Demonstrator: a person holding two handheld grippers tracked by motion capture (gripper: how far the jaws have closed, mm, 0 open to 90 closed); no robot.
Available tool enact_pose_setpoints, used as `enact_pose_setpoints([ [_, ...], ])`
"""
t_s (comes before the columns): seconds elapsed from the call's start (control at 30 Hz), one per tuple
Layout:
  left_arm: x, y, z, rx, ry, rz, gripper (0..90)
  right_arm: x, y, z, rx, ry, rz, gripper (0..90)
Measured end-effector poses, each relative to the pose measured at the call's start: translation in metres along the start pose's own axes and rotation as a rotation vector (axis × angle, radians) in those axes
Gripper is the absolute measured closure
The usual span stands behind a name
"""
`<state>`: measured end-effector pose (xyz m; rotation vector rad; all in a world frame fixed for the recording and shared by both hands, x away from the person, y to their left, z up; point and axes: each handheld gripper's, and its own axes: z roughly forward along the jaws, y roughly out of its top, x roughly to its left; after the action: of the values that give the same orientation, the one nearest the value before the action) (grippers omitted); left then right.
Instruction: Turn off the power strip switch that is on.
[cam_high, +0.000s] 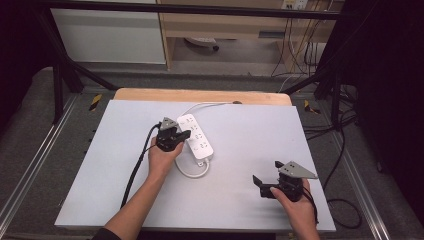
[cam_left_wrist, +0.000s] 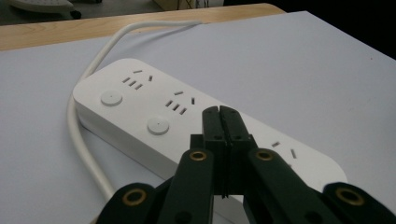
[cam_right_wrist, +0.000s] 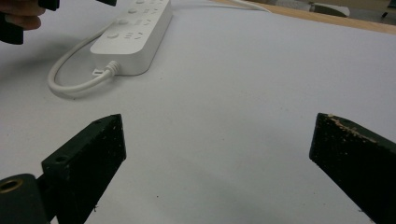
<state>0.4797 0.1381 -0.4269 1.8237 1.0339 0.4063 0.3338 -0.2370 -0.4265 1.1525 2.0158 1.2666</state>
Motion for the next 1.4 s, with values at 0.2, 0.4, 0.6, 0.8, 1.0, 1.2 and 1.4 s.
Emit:
enact_pose_setpoints([
  [0.2,-0.001,-0.002,0.004,0.015,-0.007,0.011,90.0,0.000,0.001,0.000,-0.001,0.001,-0.007,4.5],
  [0.4,0.000,-0.004,0.009,0.028,-0.011,0.012,90.0,0.001,0.001,0.000,-0.004,0.002,-0.007,4.3],
  [0.6,0.000,-0.005,0.011,0.032,0.002,0.025,90.0,0.002,0.001,0.000,-0.014,0.007,0.004,4.0],
  [0.8,-0.002,-0.007,0.013,0.048,0.010,0.050,90.0,0.001,0.000,0.000,-0.012,0.004,0.009,3.9],
  [1.0,-0.003,-0.007,0.015,0.048,0.031,0.060,90.0,0.001,0.000,0.000,-0.008,0.007,0.010,3.9],
  [1.2,-0.004,-0.009,0.016,0.057,0.032,0.075,90.0,0.000,0.000,0.000,-0.008,0.009,0.017,3.8],
  [1.4,-0.011,-0.009,0.018,0.062,0.035,0.102,90.0,0.000,0.000,0.001,-0.003,0.010,0.019,3.8],
])
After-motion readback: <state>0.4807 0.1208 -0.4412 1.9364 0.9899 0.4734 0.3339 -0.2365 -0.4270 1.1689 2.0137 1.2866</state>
